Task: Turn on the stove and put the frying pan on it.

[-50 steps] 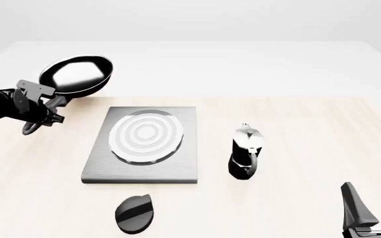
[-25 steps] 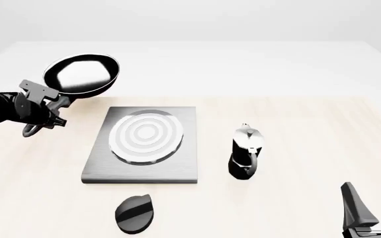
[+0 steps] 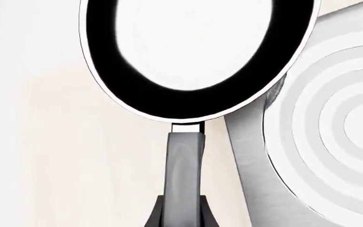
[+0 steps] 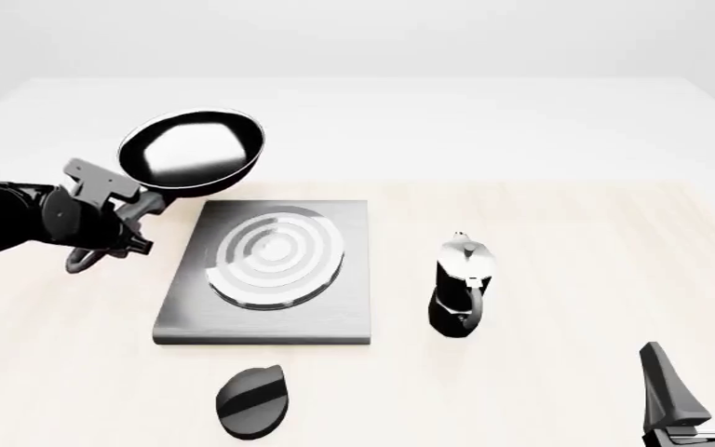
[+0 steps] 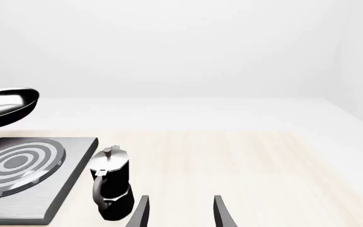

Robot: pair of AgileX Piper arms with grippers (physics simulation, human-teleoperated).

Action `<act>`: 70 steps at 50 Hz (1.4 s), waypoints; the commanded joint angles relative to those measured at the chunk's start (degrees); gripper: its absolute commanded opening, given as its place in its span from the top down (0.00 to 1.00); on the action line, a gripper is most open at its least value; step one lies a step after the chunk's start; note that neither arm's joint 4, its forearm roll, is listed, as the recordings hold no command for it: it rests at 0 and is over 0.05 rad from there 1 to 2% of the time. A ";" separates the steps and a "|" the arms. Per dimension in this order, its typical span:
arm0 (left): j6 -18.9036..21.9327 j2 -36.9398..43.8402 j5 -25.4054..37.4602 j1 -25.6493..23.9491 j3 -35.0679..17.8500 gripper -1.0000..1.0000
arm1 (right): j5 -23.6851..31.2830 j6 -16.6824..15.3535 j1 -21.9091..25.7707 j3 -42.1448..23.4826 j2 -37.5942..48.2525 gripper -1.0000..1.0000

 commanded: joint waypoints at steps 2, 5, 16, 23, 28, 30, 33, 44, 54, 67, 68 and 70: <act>4.37 -5.78 2.02 -2.33 2.49 1.00 | 0.00 0.00 0.00 0.00 0.00 0.00; 4.33 -7.28 2.49 -3.42 3.87 1.00 | 0.00 0.00 0.00 0.00 0.00 0.00; 4.97 -12.92 2.87 -5.24 9.41 1.00 | 0.00 0.00 0.00 0.00 0.00 0.00; 5.12 -16.42 2.00 -6.60 13.99 1.00 | 0.00 0.00 0.00 0.00 0.00 0.00; 5.41 -18.23 1.06 -7.49 16.84 1.00 | 0.00 0.00 0.00 0.00 0.00 0.00; 6.05 -19.26 0.35 -7.04 17.94 1.00 | 0.00 0.00 0.00 0.00 0.00 0.00; 6.54 -20.51 -0.49 -7.54 19.76 1.00 | 0.00 0.00 0.00 0.00 0.00 0.00; 6.12 -22.69 -1.72 -10.29 23.63 1.00 | 0.00 0.00 0.00 0.00 0.00 0.00; 5.95 -22.77 -2.90 -12.48 25.59 1.00 | 0.00 0.00 0.00 0.00 0.00 0.00; 5.73 -21.60 -4.56 -13.96 27.49 1.00 | 0.00 0.00 0.00 0.00 0.00 0.00; 5.72 -21.47 -4.81 -13.98 27.60 1.00 | 0.00 0.00 0.00 0.00 0.00 0.00; 5.67 -21.18 -4.97 -14.28 27.76 1.00 | 0.00 0.00 0.00 0.00 0.00 0.00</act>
